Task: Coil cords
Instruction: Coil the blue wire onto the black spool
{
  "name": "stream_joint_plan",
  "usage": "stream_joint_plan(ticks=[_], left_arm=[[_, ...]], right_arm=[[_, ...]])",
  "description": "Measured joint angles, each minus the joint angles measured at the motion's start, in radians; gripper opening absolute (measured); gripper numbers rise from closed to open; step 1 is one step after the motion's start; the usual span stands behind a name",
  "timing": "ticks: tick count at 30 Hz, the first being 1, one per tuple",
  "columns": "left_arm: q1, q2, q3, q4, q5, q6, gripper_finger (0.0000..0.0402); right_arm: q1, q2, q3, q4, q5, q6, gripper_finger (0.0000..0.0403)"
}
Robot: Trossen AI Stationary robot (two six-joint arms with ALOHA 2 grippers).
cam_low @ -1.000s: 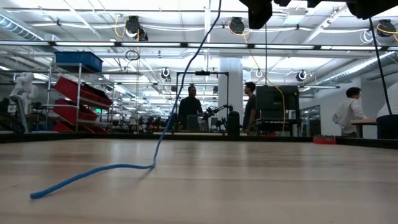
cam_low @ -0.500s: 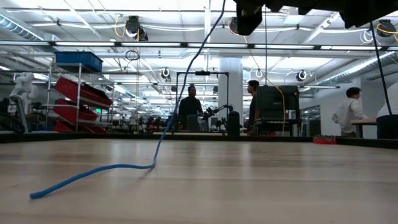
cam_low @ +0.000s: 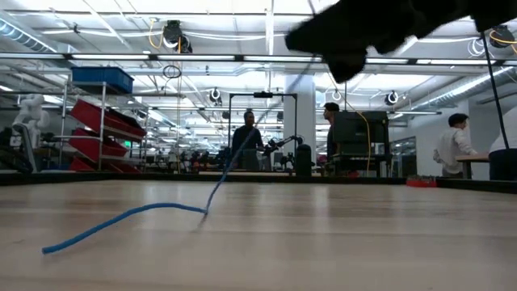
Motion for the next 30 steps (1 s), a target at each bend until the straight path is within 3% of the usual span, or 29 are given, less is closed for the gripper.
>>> stream_joint_plan(ticks=[9, 19, 30], left_arm=[[-0.112, -0.075, 0.000, 0.008, -0.158, 0.137, 0.0000], [-0.131, -0.147, 0.000, -0.003, -0.260, 0.155, 0.0000], [-0.131, -0.185, 0.000, -0.074, -0.346, 0.129, 0.0000]], right_arm=[[0.066, -0.001, 0.000, -0.201, 0.013, 0.137, 0.0000], [0.199, -0.009, 0.000, -0.506, 0.014, 0.382, 0.0000], [0.400, -0.185, 0.000, -0.951, 0.064, 0.761, 0.0000]])
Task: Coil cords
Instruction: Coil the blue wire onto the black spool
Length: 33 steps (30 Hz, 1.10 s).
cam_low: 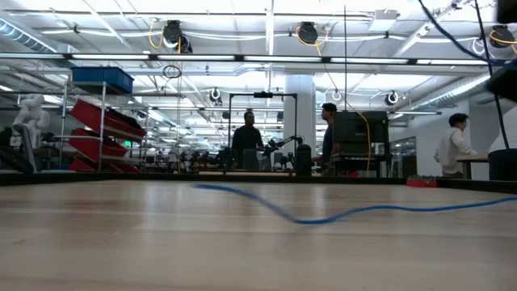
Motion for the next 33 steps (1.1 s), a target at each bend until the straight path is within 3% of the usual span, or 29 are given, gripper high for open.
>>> stream_joint_plan(ticks=[7, 13, 18, 24, 27, 31, 33], left_arm=[[0.000, -0.002, 0.000, -0.046, -0.001, -0.030, 0.0000], [0.000, -0.001, 0.000, -0.116, 0.001, -0.097, 0.0000], [0.000, 0.023, 0.000, -0.139, 0.003, -0.128, 0.0000], [0.000, 0.069, 0.000, -0.135, 0.007, -0.131, 0.0000], [0.002, 0.093, 0.000, -0.126, 0.007, -0.131, 0.0000], [0.009, 0.112, 0.000, -0.109, 0.008, -0.131, 0.0000], [0.010, 0.117, 0.000, -0.098, 0.009, -0.138, 0.0000]], right_arm=[[0.094, -0.098, 0.000, -0.187, -0.015, 0.191, 0.0000], [0.131, -0.105, 0.000, -0.185, -0.137, 0.235, 0.0004], [0.142, -0.137, 0.002, -0.099, -0.172, 0.198, 0.0042], [0.142, -0.213, 0.089, -0.201, -0.289, 0.175, 0.0096], [0.140, -0.239, 0.129, -0.229, -0.144, 0.081, 0.0113], [0.137, -0.235, 0.133, -0.060, 0.302, -0.095, 0.0125], [0.125, -0.207, 0.133, 0.069, 0.465, -0.221, 0.0129]])
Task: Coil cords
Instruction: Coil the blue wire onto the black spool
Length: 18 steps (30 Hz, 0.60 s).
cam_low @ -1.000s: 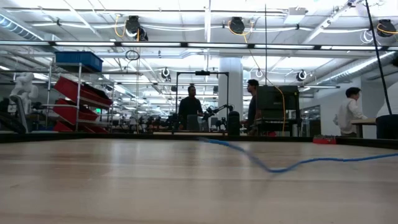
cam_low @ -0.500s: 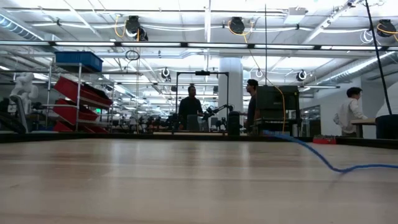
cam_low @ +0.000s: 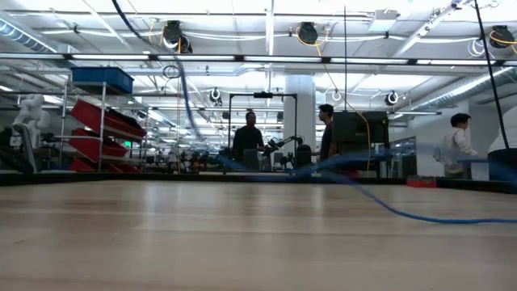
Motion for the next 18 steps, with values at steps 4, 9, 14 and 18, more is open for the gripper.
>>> stream_joint_plan(ticks=[4, 9, 14, 18], left_arm=[[0.000, 0.001, 0.000, -0.003, 0.000, -0.002, 0.0000], [0.000, 0.001, 0.000, -0.004, 0.000, -0.019, 0.0000], [0.000, 0.001, 0.000, -0.009, 0.000, -0.019, 0.0000], [0.000, 0.002, 0.000, -0.008, 0.000, -0.020, 0.0000]], right_arm=[[-0.071, 0.074, 0.000, 0.302, 0.110, -0.294, 0.0137], [-0.183, 0.213, 0.000, 0.780, 0.081, -0.582, 0.0143], [-0.278, 0.383, 0.000, 1.141, -0.087, -0.802, 0.0144], [-0.375, 0.498, 0.000, 1.274, -0.174, -0.768, 0.0144]])
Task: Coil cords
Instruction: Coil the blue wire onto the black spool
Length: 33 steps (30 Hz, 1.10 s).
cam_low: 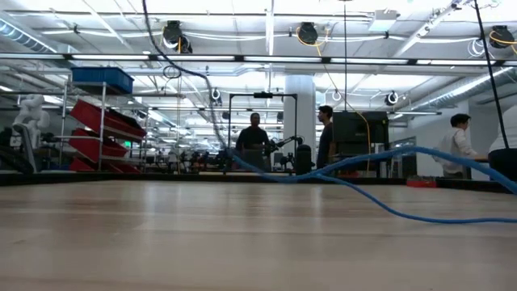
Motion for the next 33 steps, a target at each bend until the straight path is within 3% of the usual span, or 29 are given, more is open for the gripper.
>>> stream_joint_plan(ticks=[9, 17, 23, 28, 33], left_arm=[[0.005, 0.038, 0.000, 0.004, 0.000, 0.001, 0.0000], [0.010, 0.039, 0.000, 0.003, 0.000, 0.000, 0.0000], [0.010, 0.039, 0.000, 0.000, 0.000, 0.001, 0.0000], [0.010, 0.039, 0.000, 0.000, 0.000, 0.004, 0.0000], [-0.001, 0.039, 0.000, -0.001, -0.001, 0.008, 0.0000]], right_arm=[[-0.106, 0.150, 0.000, 0.322, -0.166, -0.038, 0.0144], [-0.141, 0.198, 0.114, 0.320, -0.331, -0.054, 0.0144], [-0.141, 0.218, 0.175, 0.227, -0.327, -0.070, 0.0118], [-0.134, 0.218, 0.175, 0.166, -0.320, -0.037, 0.0062], [-0.106, 0.210, 0.174, 0.037, -0.237, -0.026, 0.0006]])
